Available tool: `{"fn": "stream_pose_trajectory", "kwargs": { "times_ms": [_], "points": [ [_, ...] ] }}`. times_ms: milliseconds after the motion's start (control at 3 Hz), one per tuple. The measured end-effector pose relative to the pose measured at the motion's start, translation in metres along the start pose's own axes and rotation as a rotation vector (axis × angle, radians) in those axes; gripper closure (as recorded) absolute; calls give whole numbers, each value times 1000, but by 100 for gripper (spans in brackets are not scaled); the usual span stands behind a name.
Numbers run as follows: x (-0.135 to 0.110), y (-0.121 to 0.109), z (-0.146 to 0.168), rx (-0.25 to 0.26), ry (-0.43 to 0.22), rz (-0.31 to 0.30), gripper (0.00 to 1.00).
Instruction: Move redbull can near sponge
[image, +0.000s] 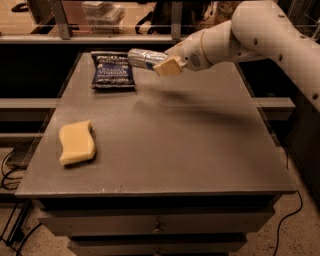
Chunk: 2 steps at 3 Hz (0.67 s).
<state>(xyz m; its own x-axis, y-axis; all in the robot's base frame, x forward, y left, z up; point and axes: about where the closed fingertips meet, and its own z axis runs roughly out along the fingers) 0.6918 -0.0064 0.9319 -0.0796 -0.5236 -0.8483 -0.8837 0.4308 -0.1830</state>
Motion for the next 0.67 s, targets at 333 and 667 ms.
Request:
{"fn": "stream_pose_trajectory", "kwargs": {
  "times_ms": [333,667],
  "points": [
    [3,42,10,-67,11,-26,100],
    [8,79,20,-134,-8,-49,100]
  ]
}}
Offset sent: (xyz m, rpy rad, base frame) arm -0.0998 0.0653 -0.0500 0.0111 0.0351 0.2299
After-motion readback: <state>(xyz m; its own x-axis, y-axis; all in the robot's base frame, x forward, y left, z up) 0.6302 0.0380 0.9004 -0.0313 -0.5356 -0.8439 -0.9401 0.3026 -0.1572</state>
